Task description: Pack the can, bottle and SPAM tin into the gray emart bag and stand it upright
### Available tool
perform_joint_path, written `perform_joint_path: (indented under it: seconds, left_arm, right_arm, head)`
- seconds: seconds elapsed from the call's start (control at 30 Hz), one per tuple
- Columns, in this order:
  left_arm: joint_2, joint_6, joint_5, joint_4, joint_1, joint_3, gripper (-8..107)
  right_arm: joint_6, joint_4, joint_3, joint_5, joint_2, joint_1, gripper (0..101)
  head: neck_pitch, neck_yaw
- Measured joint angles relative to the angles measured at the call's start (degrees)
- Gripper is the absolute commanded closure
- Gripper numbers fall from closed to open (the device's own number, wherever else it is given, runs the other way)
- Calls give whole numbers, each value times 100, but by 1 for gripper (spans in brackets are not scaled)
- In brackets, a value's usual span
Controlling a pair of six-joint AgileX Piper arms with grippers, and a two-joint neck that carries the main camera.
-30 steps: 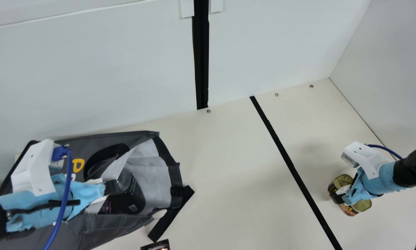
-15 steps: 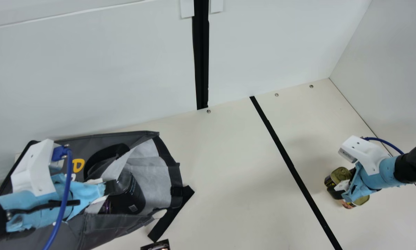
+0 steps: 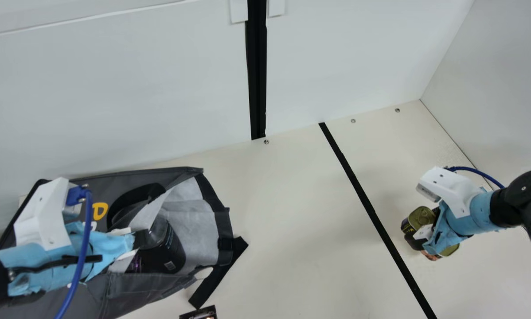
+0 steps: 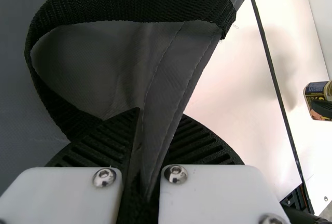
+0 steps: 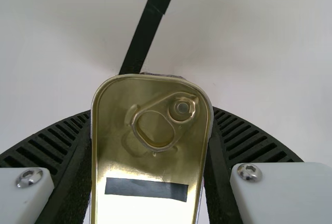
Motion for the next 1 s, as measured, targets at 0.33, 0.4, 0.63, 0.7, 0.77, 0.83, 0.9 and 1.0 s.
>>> perform_joint_path:
  seconds: [0.33,0.4,0.63,0.7,0.77,0.83,0.9,1.0]
  left_arm:
    - [0,0,0,0,0,0,107]
    - [0,0,0,0,0,0,107]
    - [0,0,0,0,0,0,107]
    - [0,0,0,0,0,0,107]
    - [0,0,0,0,0,0,107]
    - [0,0,0,0,0,0,107]
    - [0,0,0,0,0,0,107]
    - [0,0,0,0,0,0,107]
  right_arm:
    - [657,-168,162,-180,-274,804,101]
    - [786,-197,205,-234,-312,976,101]
    - [1264,-302,328,-443,-392,1647,101]
    - [1365,-338,348,-459,-398,1823,101]
    - [1468,-368,348,-456,-403,2007,101]
    - [1549,-373,332,-458,-395,2163,101]
    - [1588,-373,295,-458,-375,2322,101]
    - [1602,-366,208,-435,-337,2521,101]
  head:
    - [0,9]
    - [0,9]
    - [0,9]
    - [0,9]
    - [0,0]
    - [0,9]
    - [0,9]
    - [0,0]
